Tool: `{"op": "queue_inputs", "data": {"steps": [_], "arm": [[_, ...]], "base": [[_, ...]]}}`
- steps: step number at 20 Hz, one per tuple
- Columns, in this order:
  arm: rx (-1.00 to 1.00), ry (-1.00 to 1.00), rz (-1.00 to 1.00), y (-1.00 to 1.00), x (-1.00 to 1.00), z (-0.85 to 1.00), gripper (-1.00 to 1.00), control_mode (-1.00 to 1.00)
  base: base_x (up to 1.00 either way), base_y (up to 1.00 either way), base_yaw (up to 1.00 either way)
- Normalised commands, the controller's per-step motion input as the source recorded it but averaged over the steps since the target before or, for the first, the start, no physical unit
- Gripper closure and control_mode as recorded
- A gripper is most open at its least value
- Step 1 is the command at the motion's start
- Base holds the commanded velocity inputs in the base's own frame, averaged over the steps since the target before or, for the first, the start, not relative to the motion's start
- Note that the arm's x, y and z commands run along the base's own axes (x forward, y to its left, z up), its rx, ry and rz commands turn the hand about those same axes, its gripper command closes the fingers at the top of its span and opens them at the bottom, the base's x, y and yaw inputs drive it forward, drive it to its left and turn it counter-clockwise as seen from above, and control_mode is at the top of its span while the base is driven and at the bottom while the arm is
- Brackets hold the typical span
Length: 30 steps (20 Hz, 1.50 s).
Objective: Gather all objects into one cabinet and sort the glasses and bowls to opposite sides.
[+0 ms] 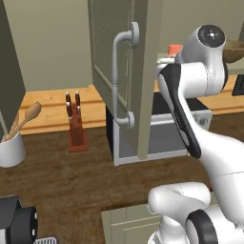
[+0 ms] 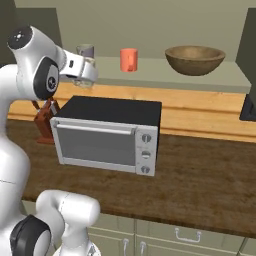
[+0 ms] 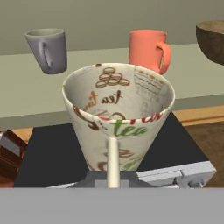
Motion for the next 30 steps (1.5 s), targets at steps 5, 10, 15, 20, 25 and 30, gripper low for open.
{"op": "queue_inputs", "data": {"steps": [5, 10, 15, 20, 25, 30], "arm": [[0.00, -0.04, 0.00, 0.00, 0.40, 0.14, 1.00, -1.00], [0.00, 0.00, 0.00, 0.00, 0.09, 0.41, 1.00, -1.00], [-0.01, 0.00, 0.00, -0.01, 0.22, 0.09, 1.00, -1.00], [-0.01, -0.02, 0.01, -0.01, 0.34, -0.04, 1.00, -1.00], [-0.01, -0.03, 0.03, 0.00, 0.35, -0.22, 1.00, -1.00], [0.00, -0.03, 0.05, -0.01, 0.32, -0.14, 1.00, -1.00]], "base": [[0.00, 0.00, 0.00], [0.00, 0.00, 0.00], [0.00, 0.00, 0.00], [0.00, 0.00, 0.00], [0.00, 0.00, 0.00], [0.00, 0.00, 0.00]]}}
